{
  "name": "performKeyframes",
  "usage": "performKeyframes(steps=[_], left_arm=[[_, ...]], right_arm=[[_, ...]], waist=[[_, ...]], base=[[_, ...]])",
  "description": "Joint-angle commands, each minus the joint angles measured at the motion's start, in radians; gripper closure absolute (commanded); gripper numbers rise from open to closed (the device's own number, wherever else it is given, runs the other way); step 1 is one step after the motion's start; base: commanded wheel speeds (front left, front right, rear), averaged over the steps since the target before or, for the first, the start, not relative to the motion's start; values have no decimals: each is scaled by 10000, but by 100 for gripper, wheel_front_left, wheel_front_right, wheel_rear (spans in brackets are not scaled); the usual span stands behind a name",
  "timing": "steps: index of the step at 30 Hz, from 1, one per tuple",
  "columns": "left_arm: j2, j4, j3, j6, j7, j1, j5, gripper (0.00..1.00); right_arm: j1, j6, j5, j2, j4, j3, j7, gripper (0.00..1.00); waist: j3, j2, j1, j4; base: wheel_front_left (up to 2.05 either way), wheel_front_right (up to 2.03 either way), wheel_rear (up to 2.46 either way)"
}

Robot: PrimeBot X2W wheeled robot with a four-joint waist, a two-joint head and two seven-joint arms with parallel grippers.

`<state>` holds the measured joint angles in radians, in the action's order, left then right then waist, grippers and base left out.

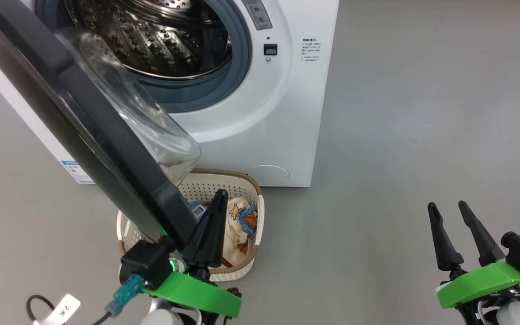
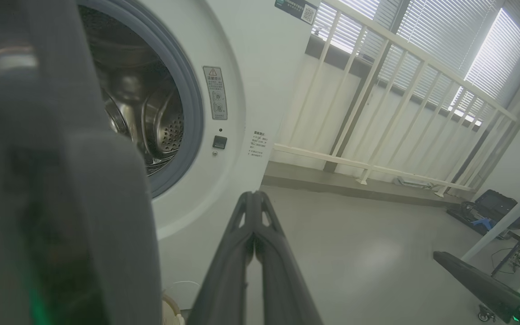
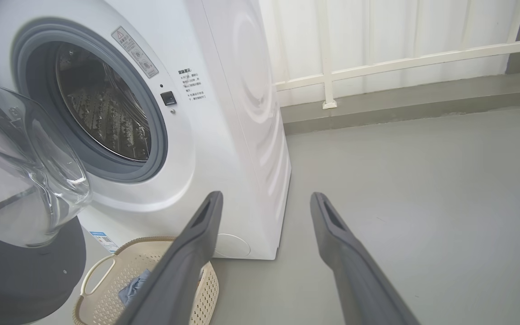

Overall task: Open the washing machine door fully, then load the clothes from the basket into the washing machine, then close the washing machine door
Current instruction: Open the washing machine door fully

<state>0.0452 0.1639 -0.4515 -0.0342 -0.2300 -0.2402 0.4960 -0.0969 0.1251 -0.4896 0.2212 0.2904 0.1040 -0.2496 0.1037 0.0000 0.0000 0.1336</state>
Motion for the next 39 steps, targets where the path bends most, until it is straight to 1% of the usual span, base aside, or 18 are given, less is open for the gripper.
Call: performKeyframes(steps=[1, 7, 15, 30, 39], left_arm=[[52, -60, 315, 33, -118, -418, 78, 100], [51, 576, 539, 34, -249, -571, 302, 100], [51, 945, 881, -36, -306, -622, 307, 100], [51, 633, 1589, -37, -316, -36, 125, 100], [57, 377, 1888, -49, -317, 402, -176, 100]], right_arm=[[-254, 56, 147, 148, -265, 212, -122, 0], [-282, 56, 123, 159, -254, 248, -122, 0], [-272, 56, 130, 190, -299, 242, -122, 0], [-270, 56, 141, 296, -336, 392, -122, 0], [-255, 56, 127, 401, -383, 372, -122, 0]], waist=[[-1, 0, 0, 11], [-49, 0, 0, 22], [-52, 0, 0, 74], [-135, 0, 0, 382], [-77, 0, 0, 821]], base=[[0, 0, 0], [0, 0, 0], [0, 0, 0], [0, 0, 0], [0, 0, 0]])
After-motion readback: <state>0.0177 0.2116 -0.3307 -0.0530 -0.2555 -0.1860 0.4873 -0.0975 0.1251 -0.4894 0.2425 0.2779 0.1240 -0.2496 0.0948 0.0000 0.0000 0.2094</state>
